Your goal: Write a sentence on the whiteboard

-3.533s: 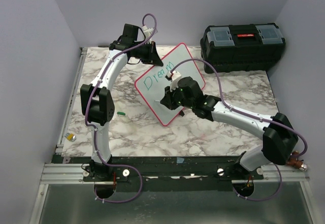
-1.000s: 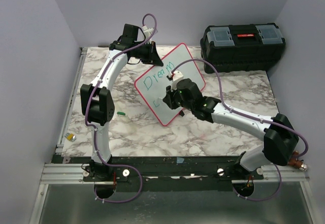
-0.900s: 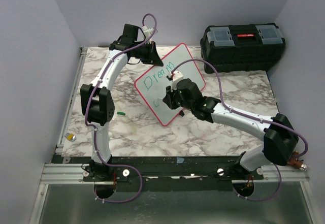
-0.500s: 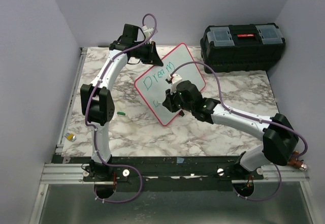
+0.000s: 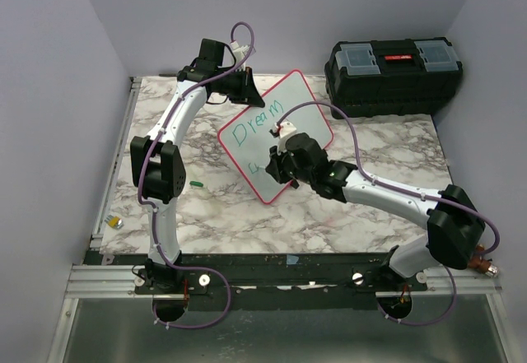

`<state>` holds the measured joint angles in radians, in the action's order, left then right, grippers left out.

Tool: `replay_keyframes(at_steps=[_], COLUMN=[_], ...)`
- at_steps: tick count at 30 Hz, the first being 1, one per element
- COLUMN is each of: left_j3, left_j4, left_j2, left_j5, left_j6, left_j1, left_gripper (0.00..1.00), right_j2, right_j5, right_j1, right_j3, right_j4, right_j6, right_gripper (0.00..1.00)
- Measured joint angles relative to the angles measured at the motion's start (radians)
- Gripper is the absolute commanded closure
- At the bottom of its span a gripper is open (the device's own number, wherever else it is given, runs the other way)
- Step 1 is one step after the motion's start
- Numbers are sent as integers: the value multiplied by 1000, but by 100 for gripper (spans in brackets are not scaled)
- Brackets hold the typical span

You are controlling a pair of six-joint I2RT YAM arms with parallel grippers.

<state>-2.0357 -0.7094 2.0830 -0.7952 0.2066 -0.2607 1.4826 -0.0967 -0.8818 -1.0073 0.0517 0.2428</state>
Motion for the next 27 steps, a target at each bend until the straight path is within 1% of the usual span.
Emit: replay_keyframes(at_steps=[6,12,27], left_j3=[0,0,0], left_j4=[-1,-1,-1], left_j2=[0,0,0], left_j5=[0,0,0], left_j6=[1,1,0], left_j1=[0,0,1], left_gripper=[100,100,100], right_j2=[6,25,27], right_j5=[-40,-36,23], right_j1=[0,0,0], right_j3=[-37,-79,-56], right_j4=[11,10,-3], right_j6=[0,-1,-3], right_gripper=[99,99,99])
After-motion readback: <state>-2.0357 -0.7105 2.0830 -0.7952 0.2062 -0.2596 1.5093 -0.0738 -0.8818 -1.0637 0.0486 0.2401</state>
